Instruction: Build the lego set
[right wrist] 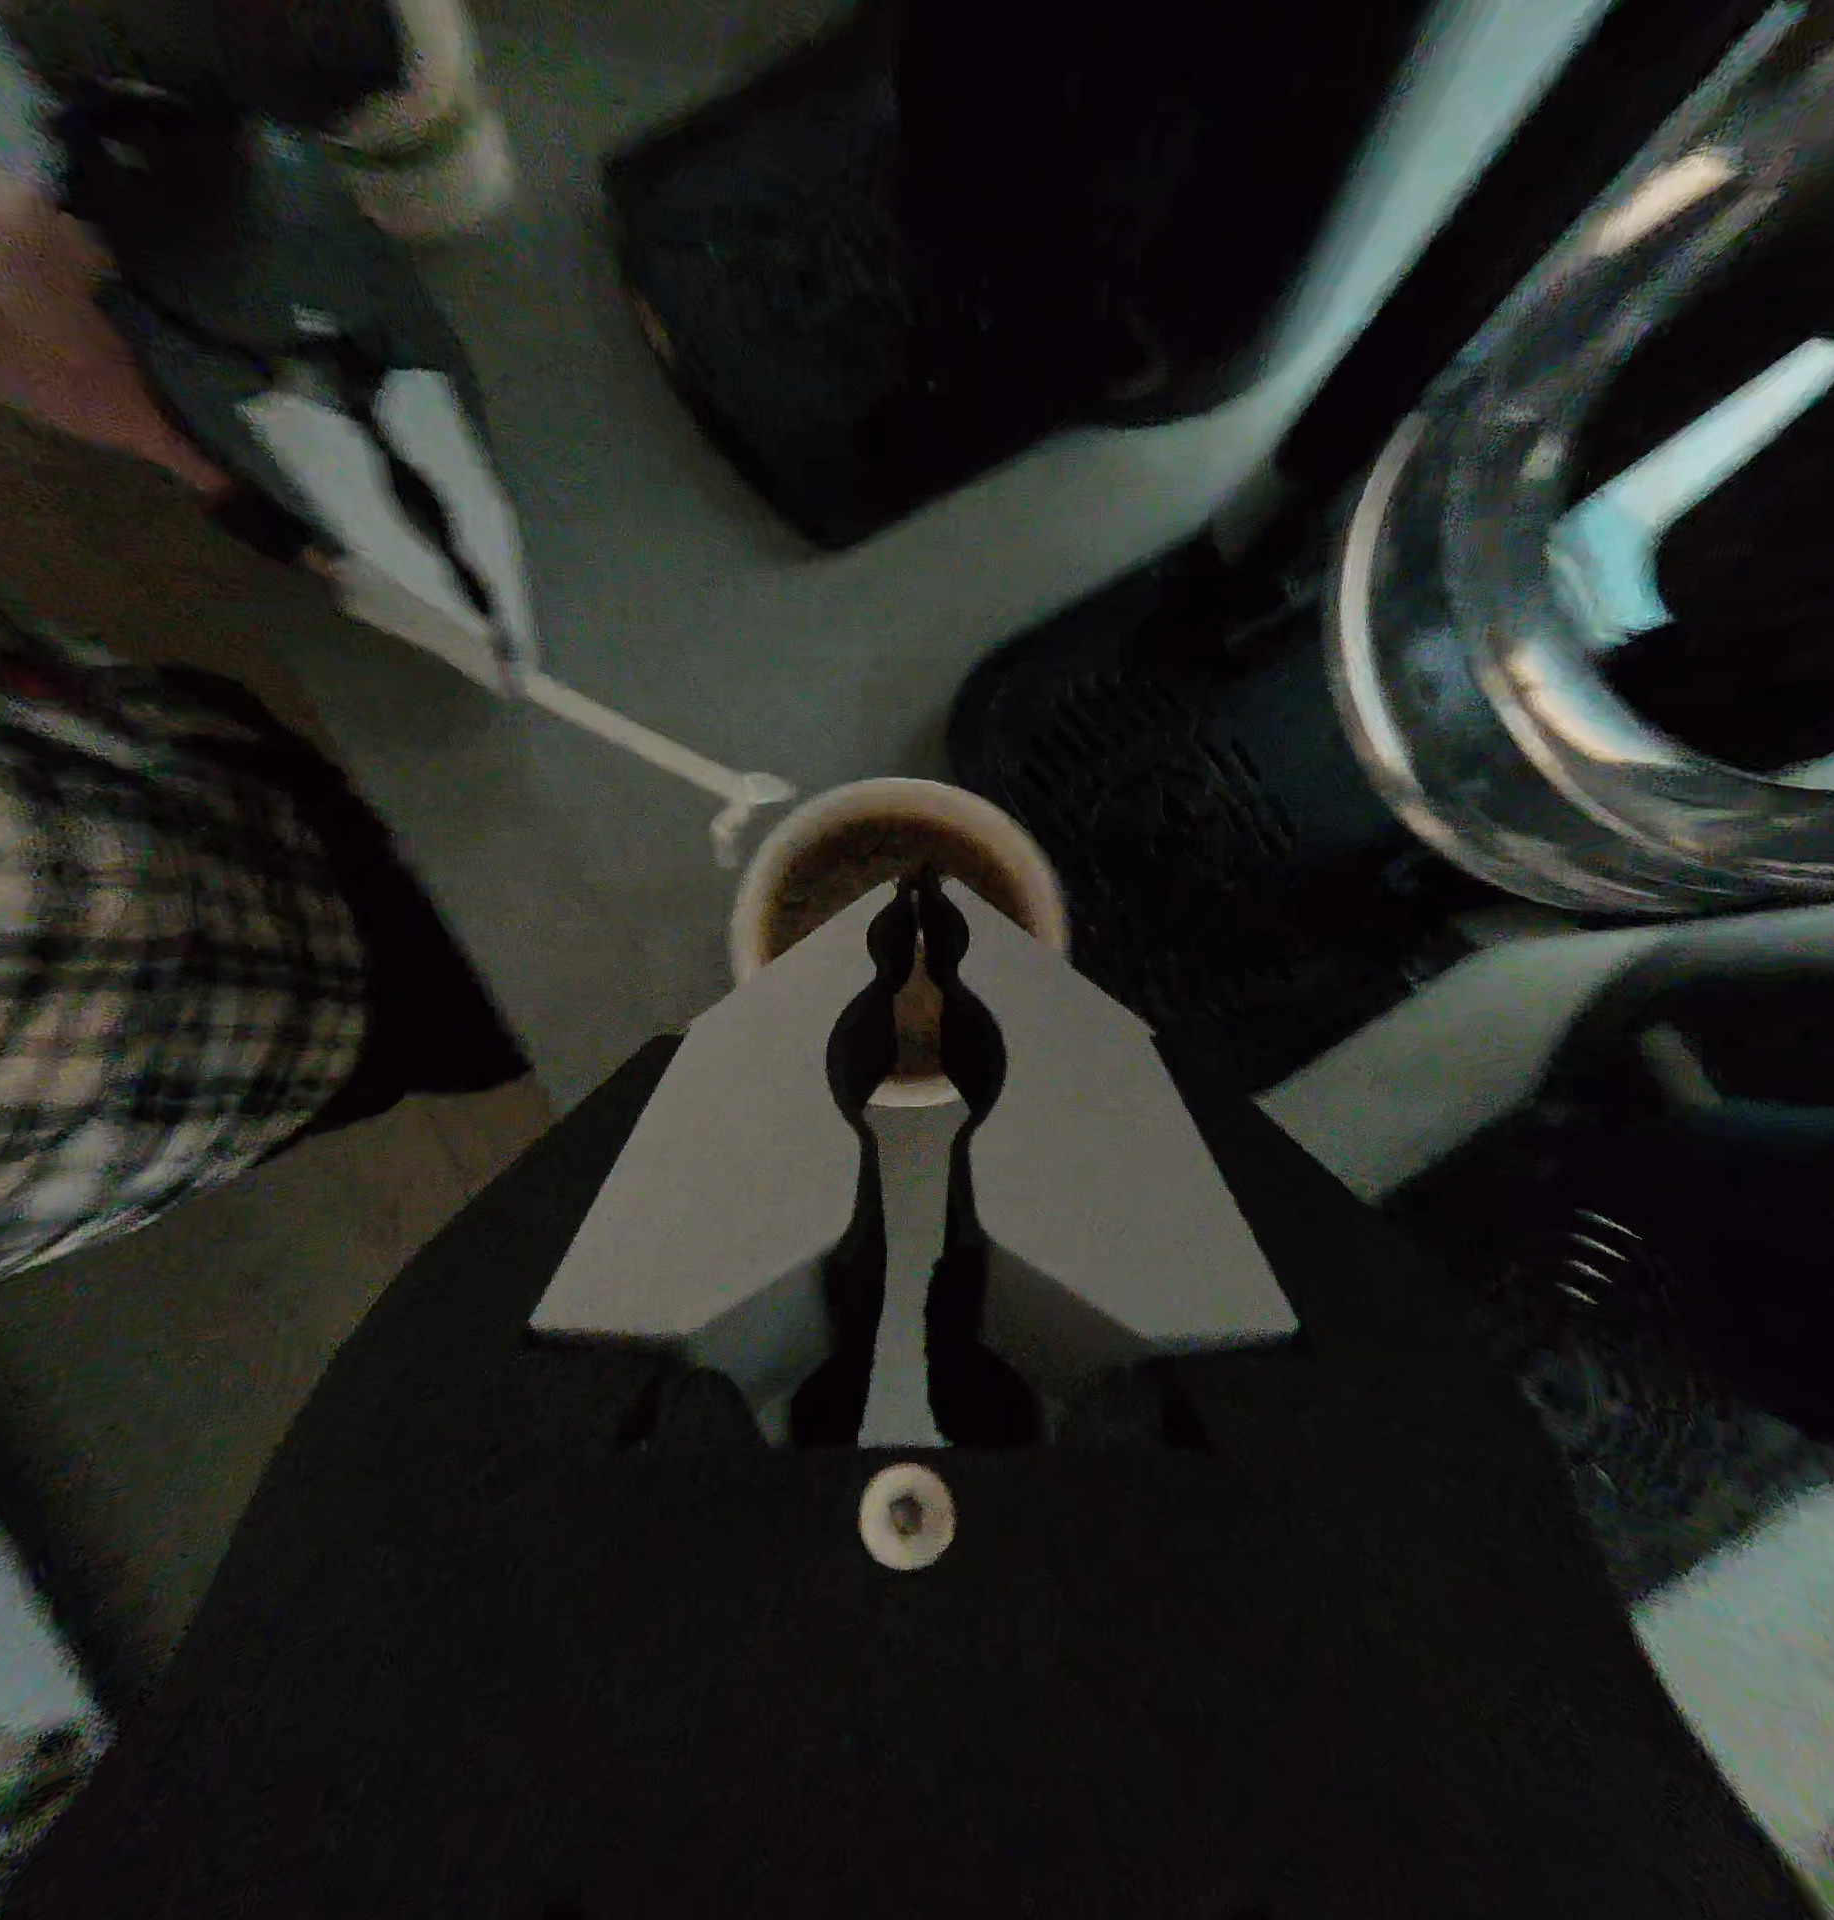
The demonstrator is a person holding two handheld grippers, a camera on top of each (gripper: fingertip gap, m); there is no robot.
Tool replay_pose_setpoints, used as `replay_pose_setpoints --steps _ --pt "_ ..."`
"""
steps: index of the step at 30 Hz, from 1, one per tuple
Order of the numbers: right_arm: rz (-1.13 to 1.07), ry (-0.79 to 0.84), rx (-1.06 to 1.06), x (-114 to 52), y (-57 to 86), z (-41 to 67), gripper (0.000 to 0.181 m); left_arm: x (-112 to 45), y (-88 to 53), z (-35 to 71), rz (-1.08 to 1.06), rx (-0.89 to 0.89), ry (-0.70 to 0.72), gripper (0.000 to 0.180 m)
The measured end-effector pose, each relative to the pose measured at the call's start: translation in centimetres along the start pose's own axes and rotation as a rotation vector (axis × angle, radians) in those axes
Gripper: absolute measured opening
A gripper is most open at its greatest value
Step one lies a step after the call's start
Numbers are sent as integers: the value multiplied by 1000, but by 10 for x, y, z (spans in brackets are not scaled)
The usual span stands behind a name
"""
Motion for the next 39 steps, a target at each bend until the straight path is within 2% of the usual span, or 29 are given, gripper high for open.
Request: replay_pose_setpoints --steps 2,4,6,10,12,14,17,19,22,25,28,30,31,33,35,37,39 --pt "116 45 52 4 -18 5 0 0 0 0 0 0 1 0" --pt "72 79 35 1 -14 14 0 0 0 0 -2 0 -3 0" --pt "-19 15 -6 -3 2 5 0 0 0 0 -3 2 -3 0" --pt "109 65 46 4 -17 8 0 0 0 0 -3 2 1 0" --pt "29 84 12 -1 -7 15 0 0 0 0 -4 2 -4 0" --pt "-24 -5 -15 -3 4 1 0 0 0 0 -4 3 -1 0" --pt "110 54 44 4 -17 6 0 0 0 0 -4 4 1 0" --pt "67 92 35 0 -13 16 0 0 0 0 -5 4 -4 0" --pt "-37 -14 -3 -2 4 1 0 0 0 0 -5 5 0 0" --pt "122 33 53 5 -20 5 0 0 0 0 -4 5 3 0" --pt "56 79 26 -1 -10 17 0 0 0 0 -5 4 -4 0" --pt "-14 -2 3 -1 2 3 0 0 0 0 -4 5 1 0" --pt "12 -19 14 1 -2 -1 0 0 0 1 -3 5 4 0" --pt "134 52 70 4 -21 6 0 0 0 0 -3 4 3 0" --pt "71 91 50 1 -15 16 0 0 0 0 -4 5 -2 0" --pt "-7 11 9 -2 0 6 0 0 0 0 -4 6 -1 0" --pt "64 7 32 3 -9 2 0 0 0 1 -4 5 3 0"
Point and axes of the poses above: each gripper's, where its closed fingertips meet, x back along the fingers, z out of its top, y = z × x across the jaws, the point moved 5 cm from there along x, back along the fingers, and after that the axes turned 4 degrees about -z, right-handed, at the moved point
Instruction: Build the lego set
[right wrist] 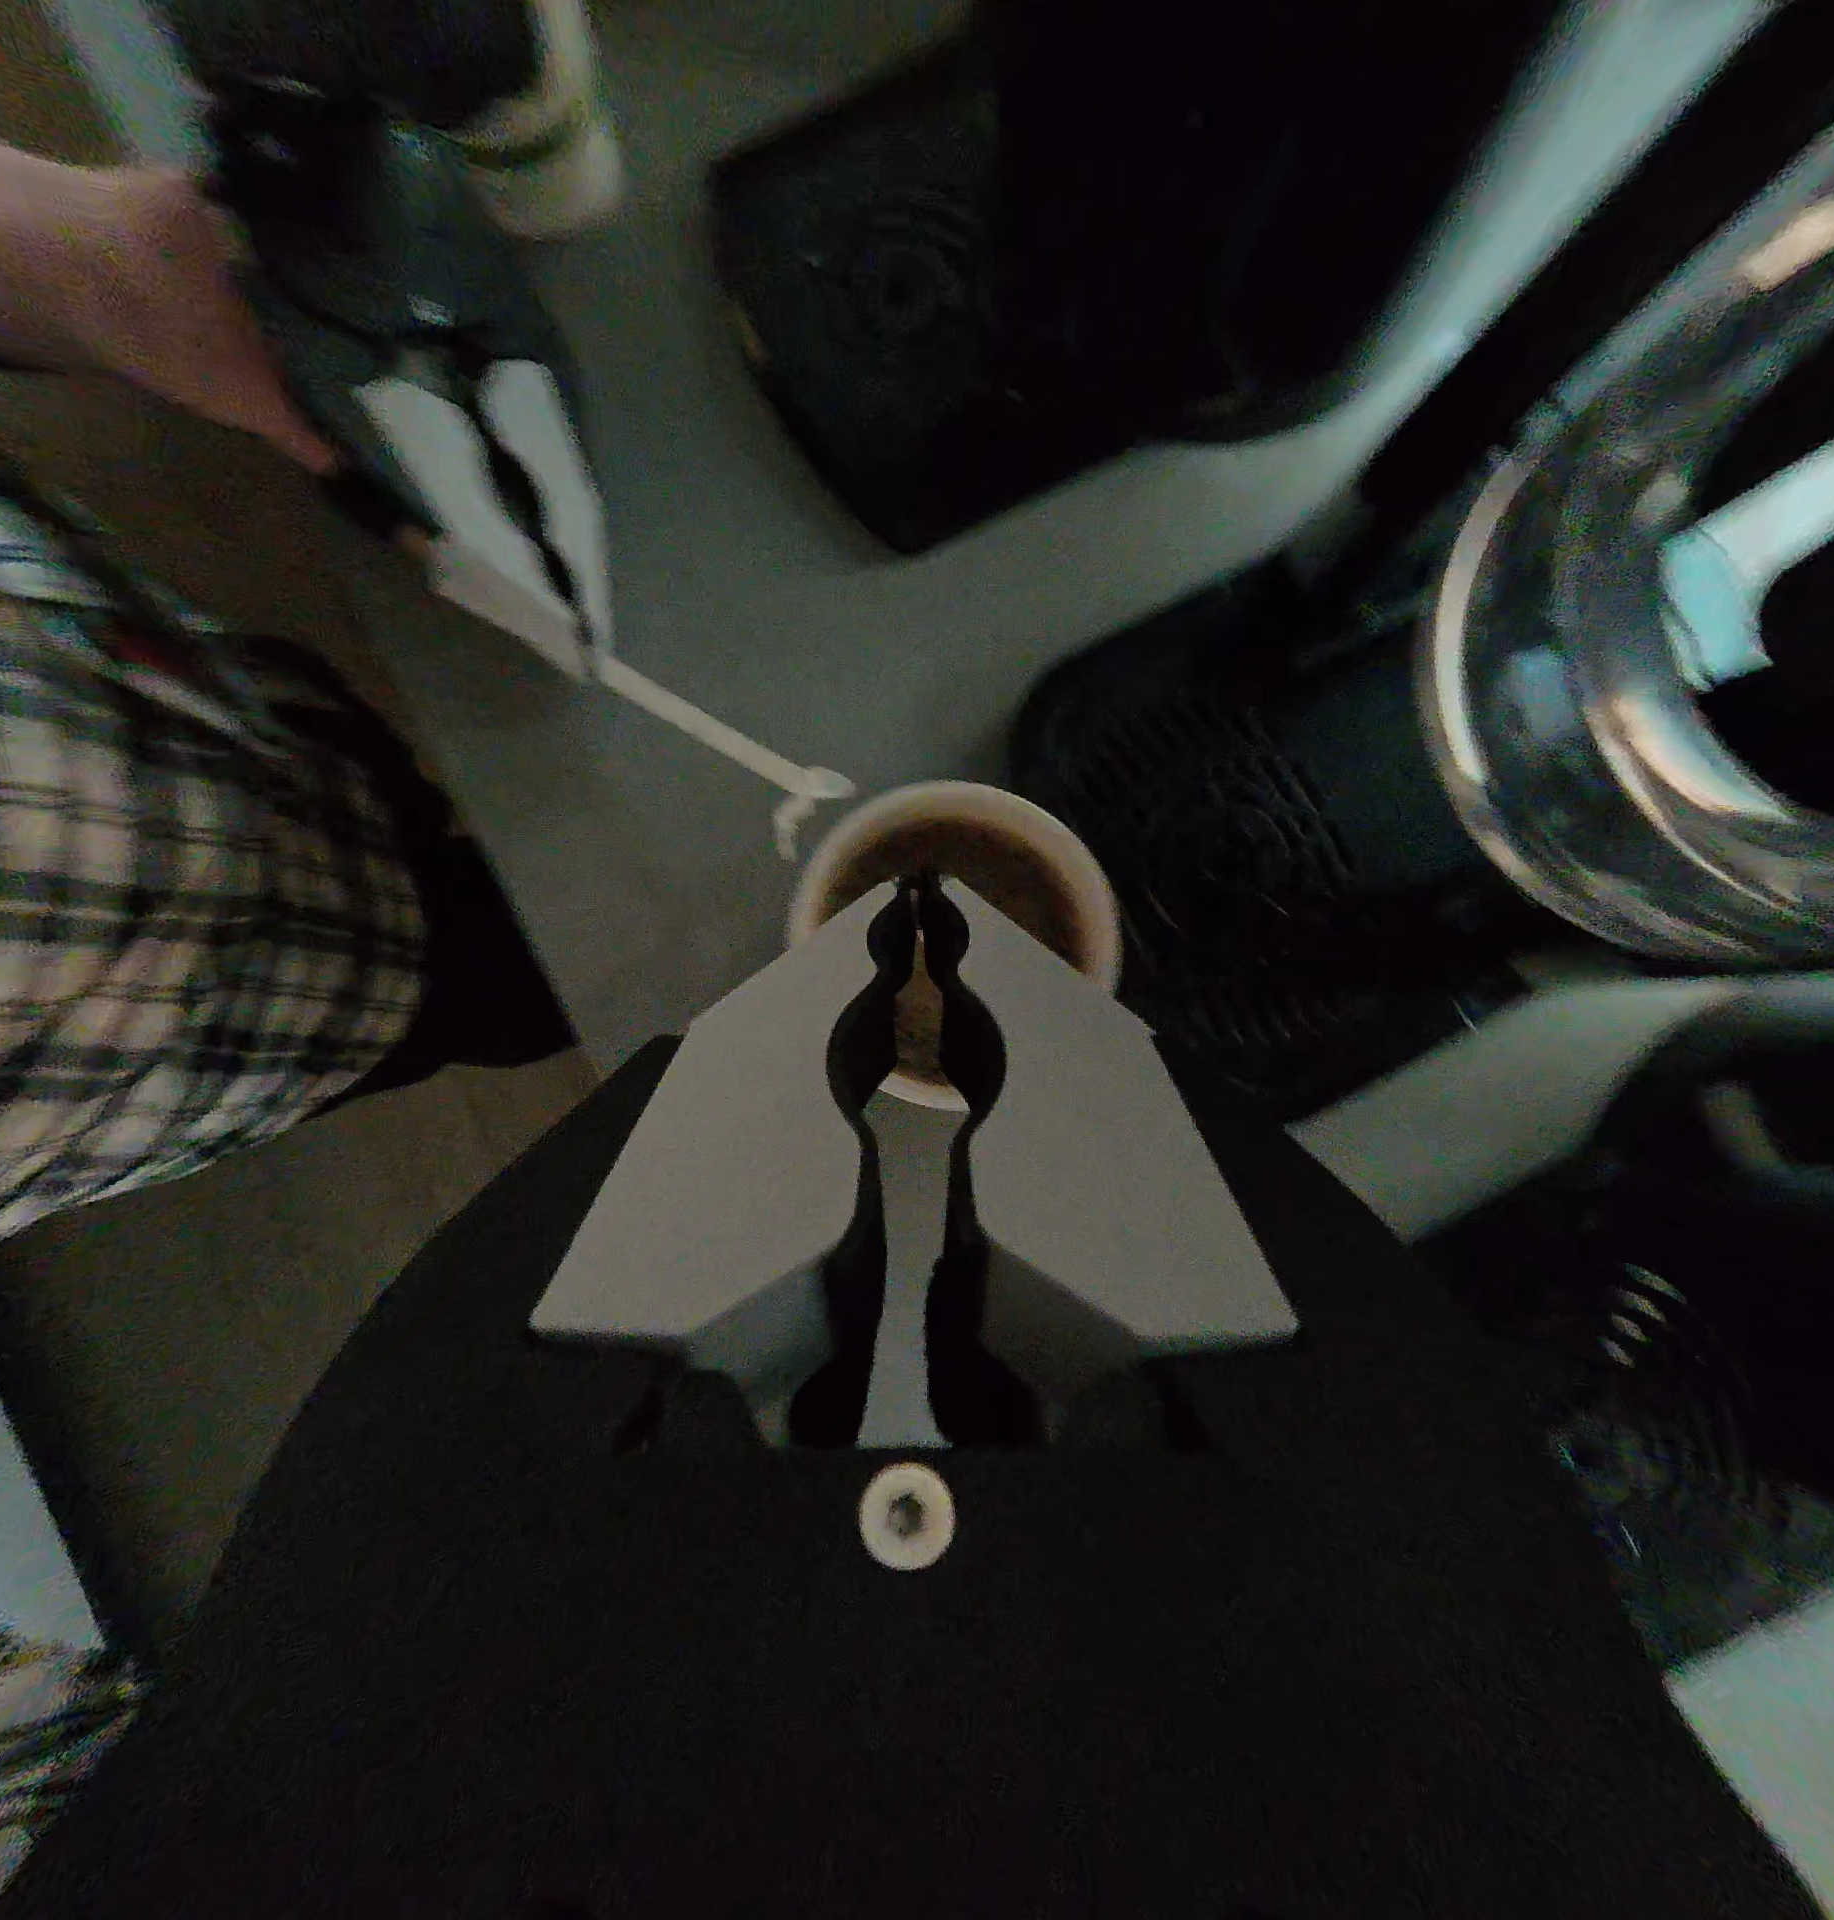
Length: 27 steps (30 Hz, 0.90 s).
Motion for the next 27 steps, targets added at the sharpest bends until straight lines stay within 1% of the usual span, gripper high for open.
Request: replay_pose_setpoints --steps 2,4,6,7,9,10,12,14,15,17,18,20,21,23,24,26,27 --pt "57 69 37 2 -11 10 0 0 0 0 0 0 -1 0" --pt "-31 91 -6 0 3 17 0 0 0 0 -1 -1 -5 0" --pt "-93 -14 -31 -2 15 1 0 0 0 0 -1 0 -2 0" --pt "-73 -42 -21 -2 12 -5 0 0 0 0 -1 0 1 0" --pt "54 21 32 2 -8 2 0 0 0 0 -1 0 3 0" --pt "59 55 47 1 -11 9 0 0 0 0 -1 0 1 0" --pt "-31 78 2 -2 2 15 0 0 0 0 -3 1 -3 0" --pt "-96 -22 -26 -3 14 -1 0 0 0 0 -3 2 -1 0" --pt "-75 -33 -21 -1 12 -5 0 0 0 0 -3 2 2 0" --pt "52 23 32 5 -8 0 0 0 0 0 -3 2 3 0" --pt "71 53 44 5 -13 7 0 0 0 0 -4 1 1 0" --pt "-4 99 12 1 -2 17 0 0 0 0 -4 1 -4 0" --pt "-64 82 -23 0 9 15 0 0 0 0 -5 2 -5 0" --pt "-102 -33 -36 0 17 -4 0 0 0 0 -5 2 0 0" --pt "-58 -40 -17 1 10 -7 0 0 0 0 -5 2 2 0" --pt "57 36 33 1 -9 3 0 0 0 0 -5 1 2 0" --pt "45 64 33 0 -9 9 0 0 0 0 -5 1 0 0"
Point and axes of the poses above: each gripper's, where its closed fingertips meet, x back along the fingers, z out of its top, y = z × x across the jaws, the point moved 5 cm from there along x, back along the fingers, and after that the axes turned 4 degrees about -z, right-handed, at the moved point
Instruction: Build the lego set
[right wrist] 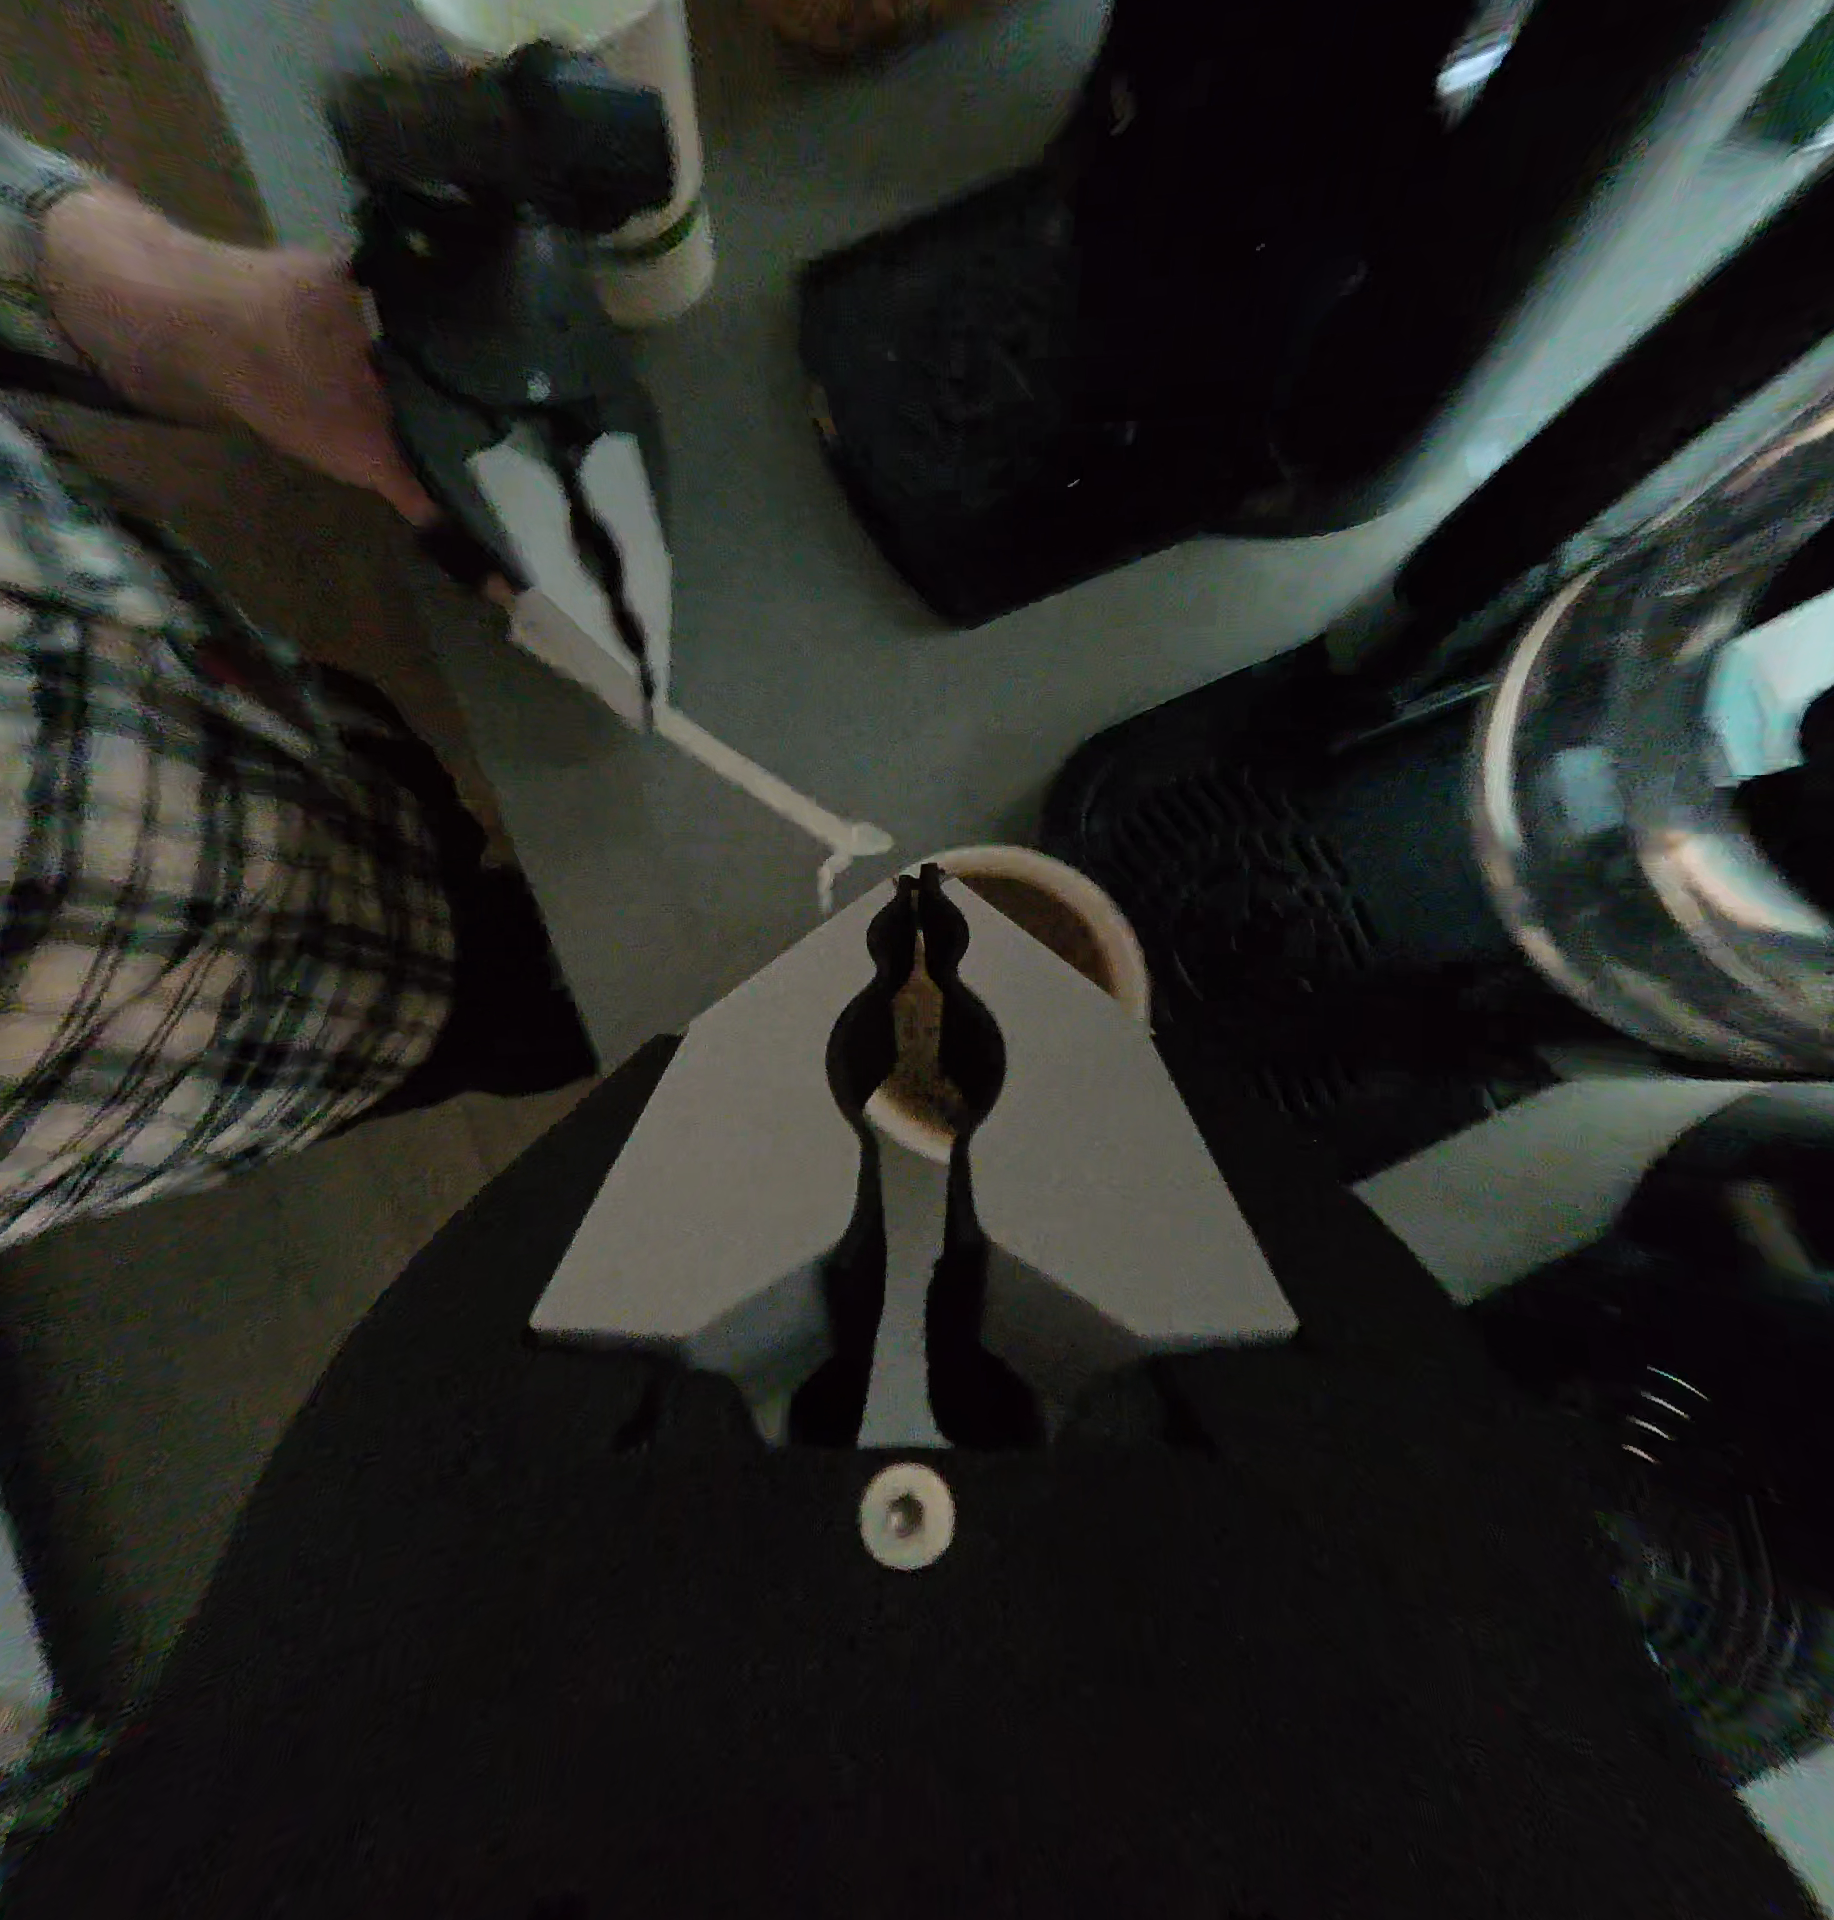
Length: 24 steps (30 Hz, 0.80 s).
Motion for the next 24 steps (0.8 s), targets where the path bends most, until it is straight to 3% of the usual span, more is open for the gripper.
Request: replay_pose_setpoints --steps 2,4,7,9,11,13,15,17,19,21,24 --pt "-120 3 -45 0 19 2 0 0 0 0 -1 1 -2 0" --pt "-133 -99 -63 1 24 -15 0 0 0 0 -1 1 0 0" --pt "15 -23 22 3 -2 -4 0 0 0 0 0 1 0 0" --pt "-49 37 23 0 5 9 0 0 0 0 -1 1 -2 0" --pt "-150 -50 -17 0 23 -3 0 0 0 0 -1 3 -4 0" --pt "-91 -104 0 1 15 -12 0 0 0 0 0 1 1 0" --pt "-12 -34 86 -1 -3 -2 0 0 0 0 1 1 2 0" --pt "-78 23 89 -4 3 11 0 0 0 0 0 1 0 0" --pt "-165 -34 47 -2 19 2 0 0 0 0 0 2 1 0" --pt "-118 -101 50 -1 14 -9 0 1 0 0 1 1 5 0" --pt "-32 -29 87 -5 -3 2 0 0 0 0 1 1 4 0"
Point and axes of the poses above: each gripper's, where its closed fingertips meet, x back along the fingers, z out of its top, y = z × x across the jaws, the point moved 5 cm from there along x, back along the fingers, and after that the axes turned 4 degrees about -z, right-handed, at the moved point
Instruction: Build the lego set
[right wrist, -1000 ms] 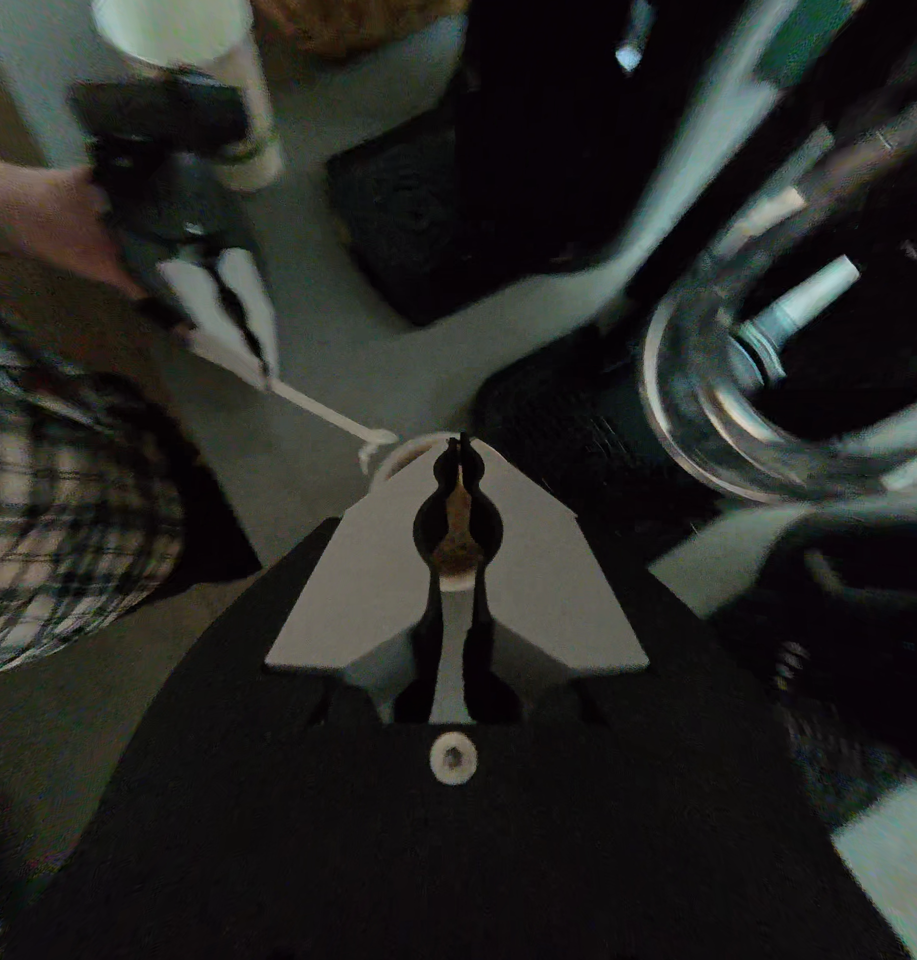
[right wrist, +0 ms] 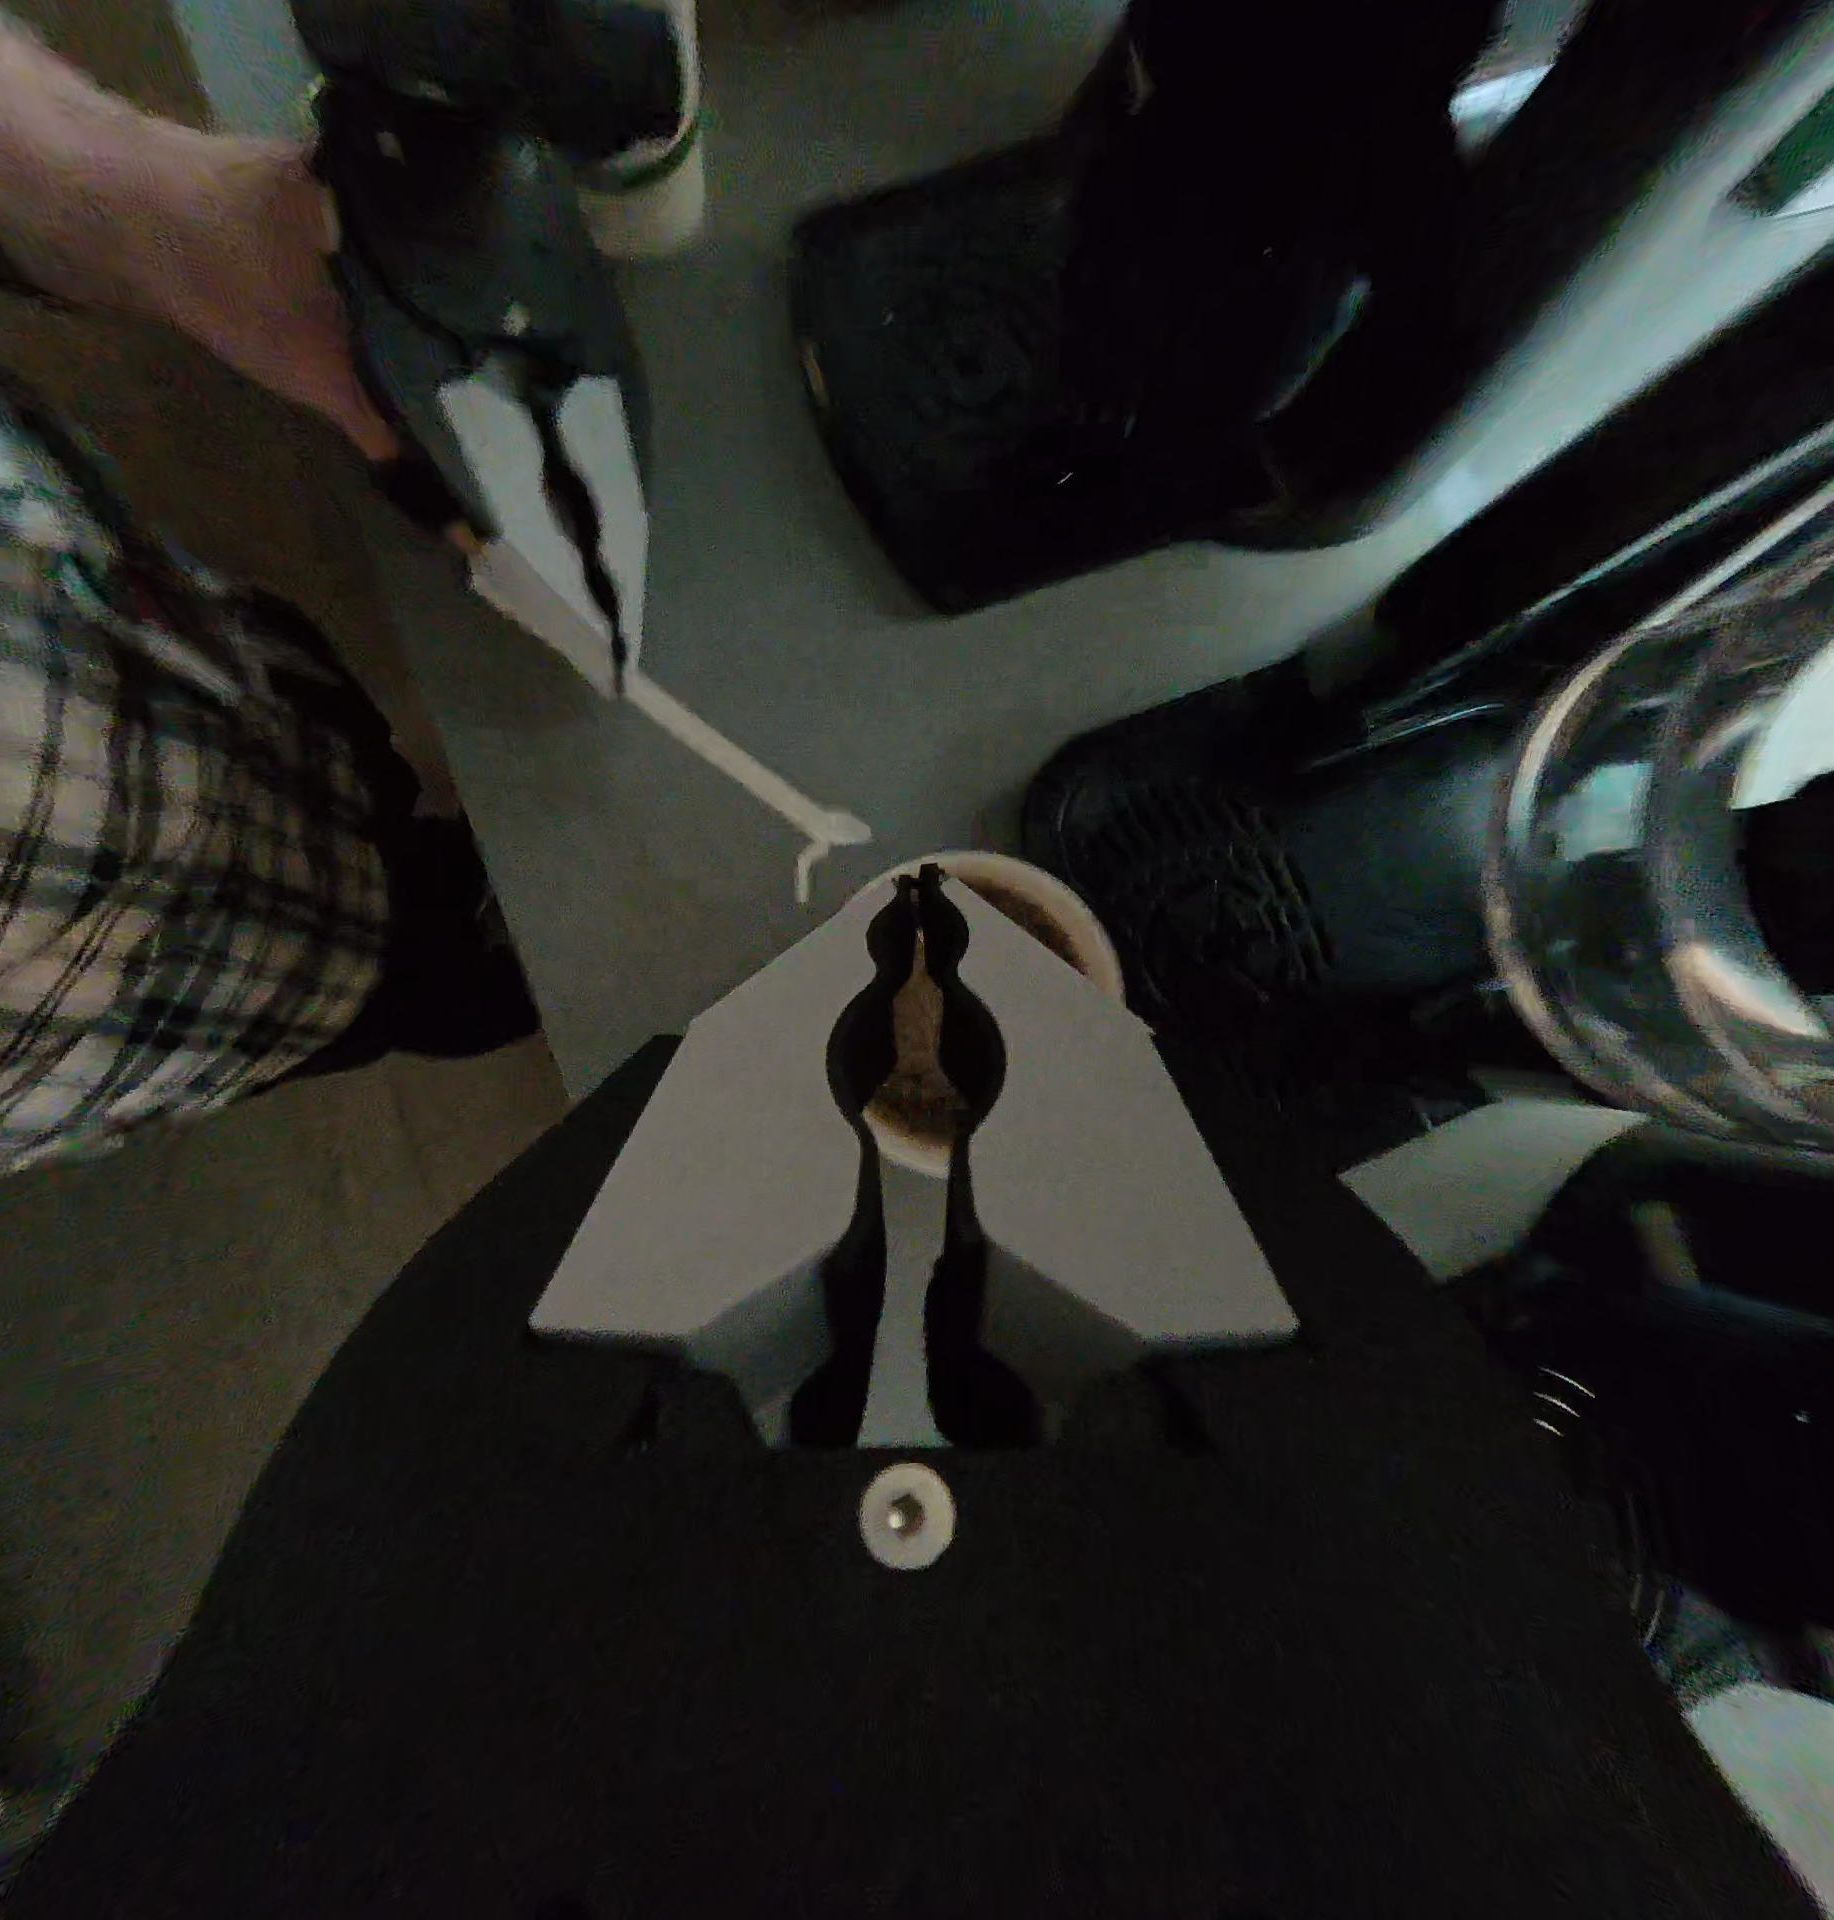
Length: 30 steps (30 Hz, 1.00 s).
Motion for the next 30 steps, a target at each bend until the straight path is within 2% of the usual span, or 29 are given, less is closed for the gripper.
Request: replay_pose_setpoints --steps 2,3,4,6,8,10,11,14,16,18,19,22,24,27,30 --pt "-92 6 -68 0 17 0 0 0 0 0 -1 1 -1 0" --pt "-92 -41 -87 1 20 -9 0 0 0 0 -1 1 0 0" --pt "-68 -82 -71 1 16 -16 0 0 0 0 -1 1 1 0" --pt "38 -27 -5 2 -3 -7 0 0 0 0 0 0 0 0" --pt "-21 20 19 -1 1 6 0 -1 0 0 -1 0 -5 0" --pt "-98 -45 -30 -3 16 -2 0 -1 0 0 -1 1 -4 0" --pt "-80 -88 -35 -3 16 -11 0 0 0 0 -2 1 -1 0" --pt "61 -23 22 3 -5 -4 0 0 0 0 -1 0 3 0" --pt "2 38 4 1 3 9 0 0 0 0 -2 1 -3 0" --pt "-105 -45 -49 -2 22 -3 0 0 0 0 -3 2 -2 0" --pt "-95 -100 -53 -2 23 -13 0 0 0 0 -3 2 0 0" --pt "65 7 24 6 -2 -1 0 0 0 0 -3 2 1 0" --pt "13 52 -8 3 7 9 0 -1 0 0 -5 2 -4 0" --pt "-76 -73 -71 -1 25 -14 0 0 0 0 -5 3 0 0" --pt "79 5 -3 7 0 -7 0 0 0 0 -6 2 -1 0"
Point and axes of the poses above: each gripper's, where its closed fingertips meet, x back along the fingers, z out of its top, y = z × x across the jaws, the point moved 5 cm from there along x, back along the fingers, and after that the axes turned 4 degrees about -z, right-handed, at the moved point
